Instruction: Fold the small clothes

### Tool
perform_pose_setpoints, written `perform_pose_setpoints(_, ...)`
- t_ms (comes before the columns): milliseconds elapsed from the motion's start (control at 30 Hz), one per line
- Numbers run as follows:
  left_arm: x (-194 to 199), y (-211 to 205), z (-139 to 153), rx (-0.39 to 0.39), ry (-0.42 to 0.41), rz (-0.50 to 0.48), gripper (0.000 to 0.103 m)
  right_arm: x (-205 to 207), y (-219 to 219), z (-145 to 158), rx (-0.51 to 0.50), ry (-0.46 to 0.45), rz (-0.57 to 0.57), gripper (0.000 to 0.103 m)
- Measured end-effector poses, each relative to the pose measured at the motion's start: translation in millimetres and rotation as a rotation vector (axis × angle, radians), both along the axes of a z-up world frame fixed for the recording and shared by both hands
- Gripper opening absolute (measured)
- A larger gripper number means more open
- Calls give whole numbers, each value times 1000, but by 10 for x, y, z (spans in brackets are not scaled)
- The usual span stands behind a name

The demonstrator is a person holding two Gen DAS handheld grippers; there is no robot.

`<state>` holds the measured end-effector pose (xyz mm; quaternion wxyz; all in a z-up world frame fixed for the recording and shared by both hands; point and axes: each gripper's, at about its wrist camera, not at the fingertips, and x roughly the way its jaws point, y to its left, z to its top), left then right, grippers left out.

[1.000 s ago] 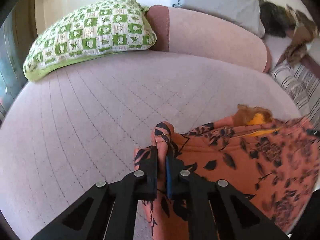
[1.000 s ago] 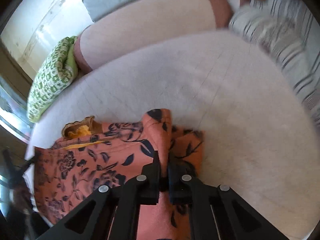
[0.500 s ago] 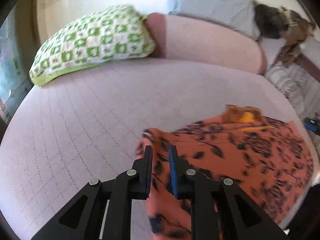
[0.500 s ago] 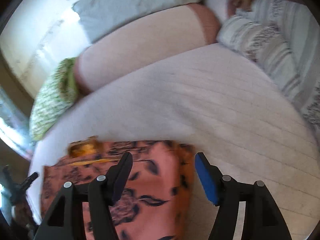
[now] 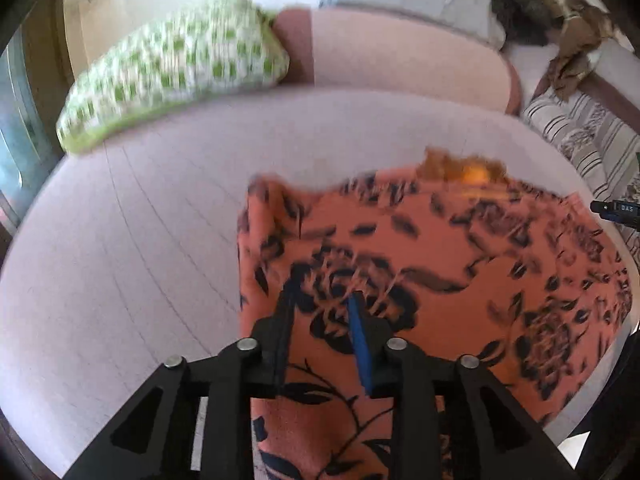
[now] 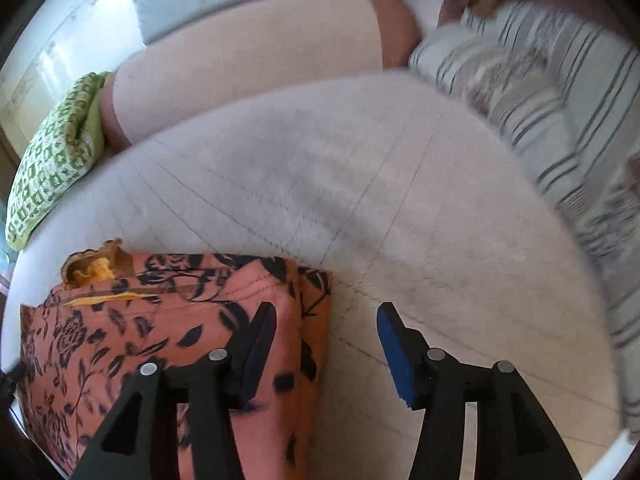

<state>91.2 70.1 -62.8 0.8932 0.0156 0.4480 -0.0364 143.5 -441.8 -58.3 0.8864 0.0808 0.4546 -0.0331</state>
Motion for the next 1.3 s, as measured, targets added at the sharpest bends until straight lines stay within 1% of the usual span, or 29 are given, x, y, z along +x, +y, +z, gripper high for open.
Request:
perform_pose_setpoints(67, -61, -49, 118, -13, -33, -19, 38, -170, 70, 174, 87, -29, 34, 60)
perform_pose_setpoints(133, -115, -83, 147, -52, -50, -29, 51, -302, 257, 245, 246, -3, 134, 68)
perform_pose_setpoints(167, -141, -113, 119, -67, -49, -33, 52, -371, 411, 236, 345, 14, 231, 69)
perform_pose_setpoints(233, -178, -144, 17, -70, -5, -16, 52, -451, 565, 131, 434, 44, 315, 69)
perform_pose_setpoints(267, -197, -135, -62, -74, 30, 4, 52, -442, 561, -6, 437, 84, 300, 69)
perform_pose_setpoints(300, -213, -118, -72, -80, 39, 14, 52, -423, 418, -261, 415, 147, 202, 66)
perform_pose_setpoints(333, -253, -91, -64, -90, 38, 25, 52, -426, 225, -442, 470, 162, 121, 36)
perform_pose_setpoints(367, -334, -66, -22, -95, 24, 32, 52, -493, -41, -544, 575, 144, 18, 22)
perform_pose_setpoints(400, -416, -43, 30, -92, 9, 33, 52, -546, -158, -528, 621, 132, -27, 21)
perform_pose_setpoints(433, -459, -24, 56, -90, 2, 33, 52, -596, -190, -441, 597, 114, -45, 22)
perform_pose_setpoints(467, -507, 2, 85, -91, -4, 35, 52, -631, -161, -338, 534, 99, -44, 24)
perform_pose_setpoints(500, -536, 18, 99, -95, -7, 37, 53, -678, -81, -199, 486, 74, -19, 32)
perform_pose_setpoints(533, -562, 19, 112, -102, -13, 36, 55, -715, 3, -101, 497, 54, 22, 50)
perform_pose_setpoints(600, -572, 16, 106, -117, -20, 36, 60, -799, 232, 20, 578, 31, 154, 83)
perform_pose_setpoints(633, -566, 0, 42, -118, -4, 42, 63, -839, 329, 10, 599, 32, 211, 83)
perform_pose_setpoints(667, -550, -10, -42, -101, 28, 46, 63, -865, 389, -83, 564, 64, 233, 83)
perform_pose_setpoints(700, -519, -15, -197, -50, 84, 64, 62, -883, 388, -257, 499, 117, 200, 81)
perform_pose_setpoints(733, -510, -15, -244, -16, 94, 68, 62, -888, 283, -460, 509, 155, 155, 57)
perform_pose_setpoints(767, -536, -26, -226, 17, 82, 62, 62, -929, 141, -539, 554, 144, 95, 42)
perform_pose_setpoints(800, -548, -28, -183, 18, 80, 63, 62, -980, 17, -512, 581, 147, 40, 30)
perform_pose_setpoints(833, -567, -11, -86, -3, 67, 71, 62, -1000, -11, -442, 582, 145, 34, 31)
perform_pose_setpoints(867, -580, 8, 12, -28, 43, 75, 62, -1029, 6, -336, 540, 134, 38, 32)
perform_pose_setpoints(900, -577, 16, 82, -46, 26, 74, 62, -1036, 63, -200, 475, 110, 63, 45)
perform_pose_setpoints(933, -554, 13, 159, -54, 12, 70, 62, -1026, 128, -99, 443, 92, 93, 70)
perform_pose_setpoints(967, -499, -10, 248, -62, -6, 55, 62, -982, 166, 5, 441, 69, 116, 77)
perform_pose_setpoints(1067, -279, -54, 366, -79, -43, 8, 63, -827, 335, 300, 475, 14, 210, 78)
perform_pose_setpoints(1133, 0, -6, 406, -100, -54, 4, 63, -626, 414, 340, 466, 13, 228, 78)
perform_pose_setpoints(1200, 293, 118, 375, -192, -52, 4, 63, -383, 534, 306, 474, 16, 265, 78)
perform_pose_setpoints(1300, 747, 266, 219, -322, 19, -11, 61, -111, 571, 100, 522, 65, 256, 78)
